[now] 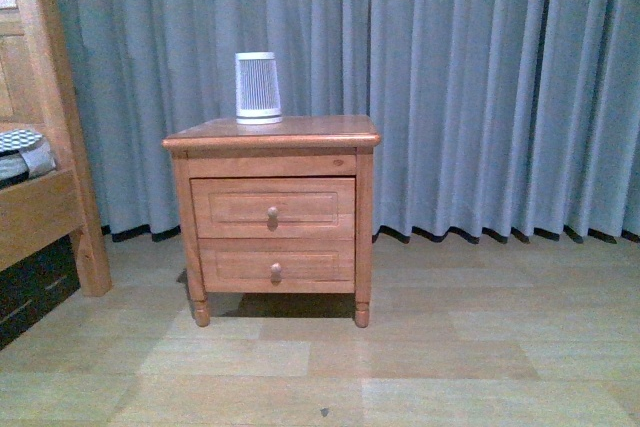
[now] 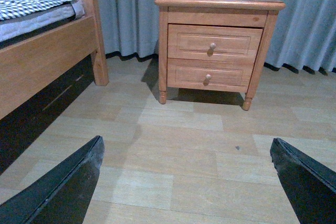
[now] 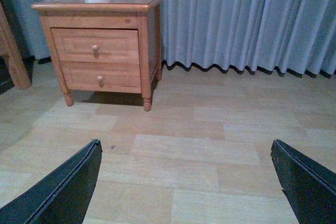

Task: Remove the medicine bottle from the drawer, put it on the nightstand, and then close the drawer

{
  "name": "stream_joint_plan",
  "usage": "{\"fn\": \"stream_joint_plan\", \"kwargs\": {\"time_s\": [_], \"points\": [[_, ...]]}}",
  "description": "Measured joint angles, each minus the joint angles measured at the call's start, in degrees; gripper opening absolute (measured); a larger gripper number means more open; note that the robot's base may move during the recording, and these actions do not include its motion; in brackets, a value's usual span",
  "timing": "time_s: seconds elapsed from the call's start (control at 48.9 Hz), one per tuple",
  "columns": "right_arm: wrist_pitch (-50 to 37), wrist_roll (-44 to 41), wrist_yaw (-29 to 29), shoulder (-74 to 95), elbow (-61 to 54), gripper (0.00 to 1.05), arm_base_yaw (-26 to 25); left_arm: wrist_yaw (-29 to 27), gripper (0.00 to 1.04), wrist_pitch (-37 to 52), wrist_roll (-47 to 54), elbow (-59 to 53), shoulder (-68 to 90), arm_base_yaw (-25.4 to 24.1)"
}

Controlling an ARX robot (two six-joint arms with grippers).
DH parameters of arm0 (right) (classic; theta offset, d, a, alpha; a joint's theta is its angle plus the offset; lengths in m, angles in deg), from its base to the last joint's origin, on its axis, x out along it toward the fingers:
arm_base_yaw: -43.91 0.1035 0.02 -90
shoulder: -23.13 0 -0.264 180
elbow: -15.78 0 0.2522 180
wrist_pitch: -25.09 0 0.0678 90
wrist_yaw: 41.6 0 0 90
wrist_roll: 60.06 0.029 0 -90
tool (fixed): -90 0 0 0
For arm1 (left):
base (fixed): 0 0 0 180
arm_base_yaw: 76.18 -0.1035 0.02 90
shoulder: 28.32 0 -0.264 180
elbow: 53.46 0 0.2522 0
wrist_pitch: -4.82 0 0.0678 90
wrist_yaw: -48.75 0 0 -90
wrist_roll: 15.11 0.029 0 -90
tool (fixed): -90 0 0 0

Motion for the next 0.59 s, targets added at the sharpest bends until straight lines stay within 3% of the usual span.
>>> {"fn": "stream_joint_plan", "kwargs": {"time_s": [0.593], "points": [[0.0, 0.0, 0.0, 0.0, 0.0, 0.98, 0.0, 0.0, 0.98, 0.0, 0.0, 0.0, 0.0, 0.0]]}}
